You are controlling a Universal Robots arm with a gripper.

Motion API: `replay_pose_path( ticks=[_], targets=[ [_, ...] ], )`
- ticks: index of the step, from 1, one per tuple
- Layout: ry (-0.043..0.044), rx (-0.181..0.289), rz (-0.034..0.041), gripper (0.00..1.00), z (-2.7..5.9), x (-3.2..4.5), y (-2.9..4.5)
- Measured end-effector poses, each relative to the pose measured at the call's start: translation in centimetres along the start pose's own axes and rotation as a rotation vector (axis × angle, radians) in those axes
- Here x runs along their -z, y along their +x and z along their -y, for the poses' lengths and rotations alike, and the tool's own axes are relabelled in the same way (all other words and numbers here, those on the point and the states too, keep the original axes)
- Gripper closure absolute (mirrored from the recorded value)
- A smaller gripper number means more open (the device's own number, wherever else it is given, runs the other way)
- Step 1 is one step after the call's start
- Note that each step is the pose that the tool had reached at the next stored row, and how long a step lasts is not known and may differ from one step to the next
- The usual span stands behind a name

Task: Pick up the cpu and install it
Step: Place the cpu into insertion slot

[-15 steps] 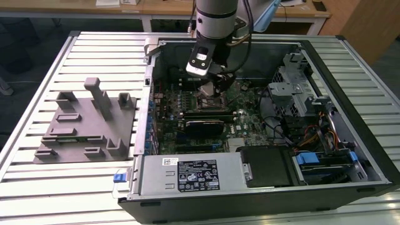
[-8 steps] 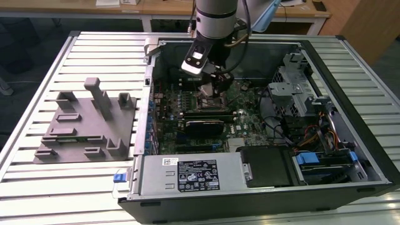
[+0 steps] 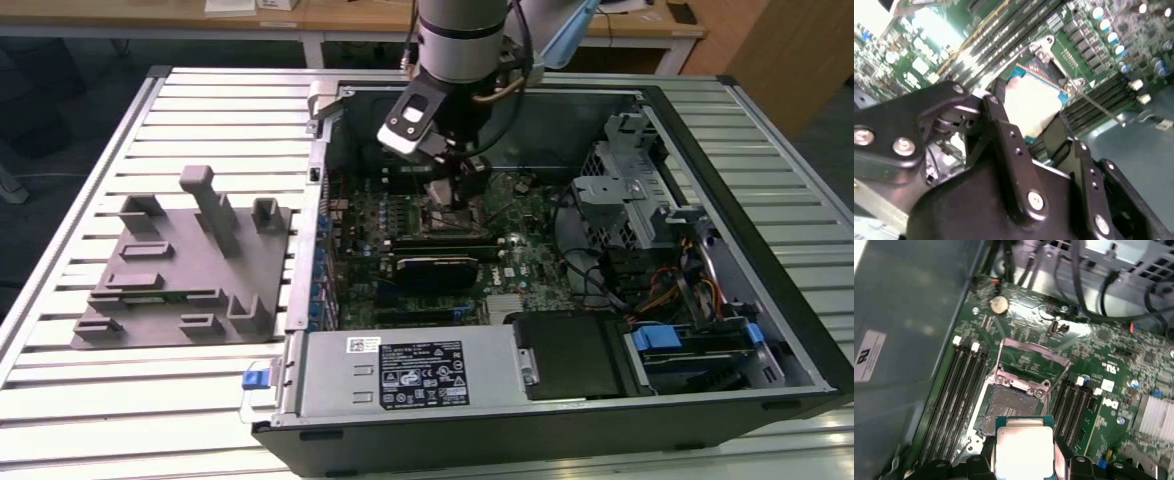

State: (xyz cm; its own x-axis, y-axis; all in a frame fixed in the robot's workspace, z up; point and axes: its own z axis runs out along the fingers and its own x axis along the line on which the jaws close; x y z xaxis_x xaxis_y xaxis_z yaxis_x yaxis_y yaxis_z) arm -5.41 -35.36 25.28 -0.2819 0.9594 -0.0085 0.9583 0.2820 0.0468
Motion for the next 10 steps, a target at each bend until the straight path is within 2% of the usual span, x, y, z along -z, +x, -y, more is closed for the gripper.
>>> replay_pose_path(
  ticks=[10],
  targets=[
    [0.0015, -0.171, 0.008, 0.46, 0.0, -0.07, 0.0]
  ],
)
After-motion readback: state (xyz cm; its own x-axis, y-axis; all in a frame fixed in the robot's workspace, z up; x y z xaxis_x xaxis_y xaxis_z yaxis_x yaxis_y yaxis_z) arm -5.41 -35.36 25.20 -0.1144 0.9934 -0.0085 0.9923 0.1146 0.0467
